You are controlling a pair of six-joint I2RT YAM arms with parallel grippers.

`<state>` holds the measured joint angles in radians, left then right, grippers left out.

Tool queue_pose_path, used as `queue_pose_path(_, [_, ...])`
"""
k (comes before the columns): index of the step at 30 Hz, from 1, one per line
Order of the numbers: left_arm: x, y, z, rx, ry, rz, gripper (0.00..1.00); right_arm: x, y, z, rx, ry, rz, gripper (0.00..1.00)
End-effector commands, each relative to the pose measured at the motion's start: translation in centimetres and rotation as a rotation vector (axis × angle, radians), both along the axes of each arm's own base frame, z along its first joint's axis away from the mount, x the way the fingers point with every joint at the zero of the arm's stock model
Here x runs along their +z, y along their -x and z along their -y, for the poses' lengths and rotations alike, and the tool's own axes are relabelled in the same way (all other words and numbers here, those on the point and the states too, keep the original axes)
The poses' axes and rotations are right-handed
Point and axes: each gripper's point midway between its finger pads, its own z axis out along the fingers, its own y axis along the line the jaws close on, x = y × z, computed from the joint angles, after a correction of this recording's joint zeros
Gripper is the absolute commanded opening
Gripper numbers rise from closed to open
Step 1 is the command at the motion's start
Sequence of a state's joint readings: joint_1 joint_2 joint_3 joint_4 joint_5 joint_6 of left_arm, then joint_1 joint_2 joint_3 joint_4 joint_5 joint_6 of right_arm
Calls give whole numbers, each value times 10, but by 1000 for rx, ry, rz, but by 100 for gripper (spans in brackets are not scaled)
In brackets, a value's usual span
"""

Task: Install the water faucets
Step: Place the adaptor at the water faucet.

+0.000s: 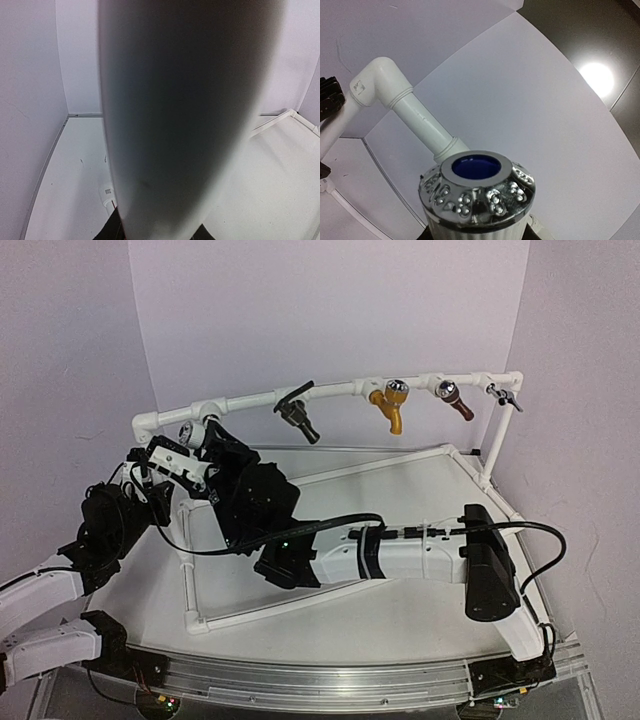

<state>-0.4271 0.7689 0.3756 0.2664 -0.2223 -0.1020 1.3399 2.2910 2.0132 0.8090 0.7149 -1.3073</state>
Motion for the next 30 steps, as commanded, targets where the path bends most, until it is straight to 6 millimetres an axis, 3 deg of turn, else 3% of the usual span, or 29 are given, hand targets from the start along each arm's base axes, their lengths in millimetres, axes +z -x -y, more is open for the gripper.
queue_pose_path(1, [-16,18,41,-184,237,-154,7,14,-31,28,-90,-75,-31,0])
queue_pose_path(19, [-20,22,49,-220,255,-175,7,17,-31,16,-54,-158,-90,0])
queue_pose_path(30, [-20,19,52,-222,252,-185,7,-2,-42,17,-13,-323,-188,0])
